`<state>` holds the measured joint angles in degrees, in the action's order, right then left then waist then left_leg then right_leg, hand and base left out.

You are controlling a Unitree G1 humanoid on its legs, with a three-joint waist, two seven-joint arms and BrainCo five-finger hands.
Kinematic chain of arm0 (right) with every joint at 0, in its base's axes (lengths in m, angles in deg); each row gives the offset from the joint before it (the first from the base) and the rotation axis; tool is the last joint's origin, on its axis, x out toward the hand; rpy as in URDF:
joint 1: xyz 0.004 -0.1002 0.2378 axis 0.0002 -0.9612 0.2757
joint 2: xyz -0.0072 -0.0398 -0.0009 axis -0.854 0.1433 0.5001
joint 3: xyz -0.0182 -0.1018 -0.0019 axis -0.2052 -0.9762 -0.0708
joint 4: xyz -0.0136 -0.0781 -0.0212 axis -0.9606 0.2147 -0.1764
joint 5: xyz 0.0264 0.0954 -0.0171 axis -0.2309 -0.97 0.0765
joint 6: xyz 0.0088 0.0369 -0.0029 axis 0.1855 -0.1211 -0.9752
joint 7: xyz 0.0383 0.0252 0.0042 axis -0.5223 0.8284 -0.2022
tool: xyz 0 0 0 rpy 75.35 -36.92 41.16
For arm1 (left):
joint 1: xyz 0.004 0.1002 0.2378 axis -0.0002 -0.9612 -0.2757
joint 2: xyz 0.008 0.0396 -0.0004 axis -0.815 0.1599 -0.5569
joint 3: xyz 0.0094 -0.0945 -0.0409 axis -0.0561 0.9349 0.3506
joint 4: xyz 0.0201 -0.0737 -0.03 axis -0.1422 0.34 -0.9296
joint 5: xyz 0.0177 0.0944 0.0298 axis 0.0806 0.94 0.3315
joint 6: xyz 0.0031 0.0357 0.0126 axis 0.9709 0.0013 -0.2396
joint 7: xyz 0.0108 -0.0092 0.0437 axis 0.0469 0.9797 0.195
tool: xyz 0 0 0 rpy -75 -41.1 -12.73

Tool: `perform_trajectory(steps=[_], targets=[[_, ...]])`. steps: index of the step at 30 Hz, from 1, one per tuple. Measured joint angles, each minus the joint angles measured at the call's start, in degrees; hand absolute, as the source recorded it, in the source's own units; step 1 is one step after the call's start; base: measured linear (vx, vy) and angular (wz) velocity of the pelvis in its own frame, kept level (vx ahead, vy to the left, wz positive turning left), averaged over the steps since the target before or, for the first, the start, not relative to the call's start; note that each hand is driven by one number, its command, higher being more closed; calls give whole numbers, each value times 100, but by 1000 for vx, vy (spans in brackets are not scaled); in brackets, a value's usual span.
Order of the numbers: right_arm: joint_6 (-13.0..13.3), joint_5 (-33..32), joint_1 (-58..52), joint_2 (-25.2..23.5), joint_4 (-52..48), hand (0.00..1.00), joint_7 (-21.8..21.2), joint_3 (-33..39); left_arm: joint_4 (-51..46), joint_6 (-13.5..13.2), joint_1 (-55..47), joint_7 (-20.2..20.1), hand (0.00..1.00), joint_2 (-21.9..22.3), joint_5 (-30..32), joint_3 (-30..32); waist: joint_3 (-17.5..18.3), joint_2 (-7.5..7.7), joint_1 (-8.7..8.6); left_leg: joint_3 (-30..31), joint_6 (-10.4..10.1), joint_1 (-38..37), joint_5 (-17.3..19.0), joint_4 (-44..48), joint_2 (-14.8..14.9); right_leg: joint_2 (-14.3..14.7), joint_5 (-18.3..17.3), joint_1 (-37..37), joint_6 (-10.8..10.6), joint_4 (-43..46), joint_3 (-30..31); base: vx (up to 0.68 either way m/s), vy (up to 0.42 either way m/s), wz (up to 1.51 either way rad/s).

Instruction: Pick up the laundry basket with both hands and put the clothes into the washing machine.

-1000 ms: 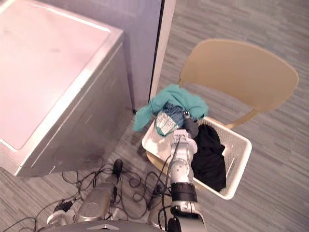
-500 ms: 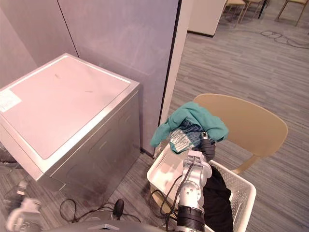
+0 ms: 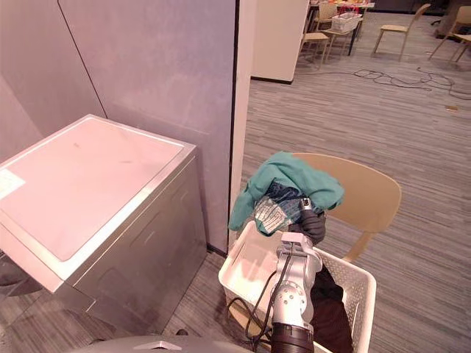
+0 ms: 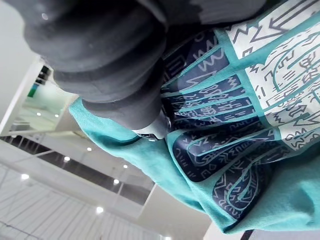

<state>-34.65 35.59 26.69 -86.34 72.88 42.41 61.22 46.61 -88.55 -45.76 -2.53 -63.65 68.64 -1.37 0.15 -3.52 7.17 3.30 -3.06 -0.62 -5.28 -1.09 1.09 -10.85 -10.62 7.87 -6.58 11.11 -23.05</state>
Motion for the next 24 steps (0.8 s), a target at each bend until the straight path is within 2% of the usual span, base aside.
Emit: perform_trajectory(steps=[1, 3, 4, 5, 6, 7, 10, 14, 24], targets=[[-29, 95, 1, -1, 0, 100, -35, -60, 5, 3, -5, -182, 0, -40, 0, -316, -1, 1, -9, -33, 0, -32, 2, -2, 10, 5, 5, -1, 7, 0, 51, -30, 1, -27], [-141, 124, 2, -8, -14, 100, -161, -322, 39, 12, -7, -808, 0, -168, -2, -1419, 7, 17, -123, -99, -2, -52, 20, -2, 24, 12, 12, -20, 16, 0, 138, -29, 0, -20], [-153, 123, 1, -8, -14, 100, -187, -416, 66, 12, -7, -944, 0, -201, -32, -1746, 8, 18, -139, -135, -2, -54, 21, -5, 31, 16, 17, -45, 21, 3, 187, -32, 10, -29], [-204, 121, 1, -6, -27, 100, -225, -616, 198, 15, -1, -1162, 0, -272, -78, -2460, 13, 12, -162, -224, -2, -51, 22, -5, 49, 25, 49, -118, 17, 8, 266, -23, 12, -29], [-244, 121, -5, -6, -54, 100, -235, -719, 301, 24, 9, -1261, 0, -298, -125, -2802, 12, 9, -178, -248, -1, -46, 22, -6, 50, 26, 57, -137, 17, 7, 304, -21, 18, -36], [-321, 106, -48, -3, -194, 100, -262, -1004, 576, 121, 17, -1553, 0, -324, -250, -3617, 15, 7, -262, -328, 2, -49, 23, -14, 50, 28, 80, -184, 6, 15, 379, -5, 12, -22], [-396, 85, -77, 1, -389, 100, -408, -1392, 1239, 354, 205, -2032, 0, -331, -251, -4642, 2, 25, -415, -438, 19, -87, 36, -23, 47, 37, 120, -212, -10, 4, 521, 5, 12, -21], [-403, 54, -84, 17, -419, 100, -570, -1647, 2048, 470, 666, -2294, 0, -412, -500, -5311, -16, 60, -495, -670, 23, -255, 52, -138, 74, 79, 166, -221, -4, -58, 782, -3, 12, -33], [-446, -1, -127, 83, -487, 100, -564, -2292, 2884, 634, 2006, -2258, 0, -525, -1043, -6435, -21, 74, -718, -989, 24, -247, 51, -231, 94, 140, 414, -389, -16, -276, 1144, 0, 19, -19]])
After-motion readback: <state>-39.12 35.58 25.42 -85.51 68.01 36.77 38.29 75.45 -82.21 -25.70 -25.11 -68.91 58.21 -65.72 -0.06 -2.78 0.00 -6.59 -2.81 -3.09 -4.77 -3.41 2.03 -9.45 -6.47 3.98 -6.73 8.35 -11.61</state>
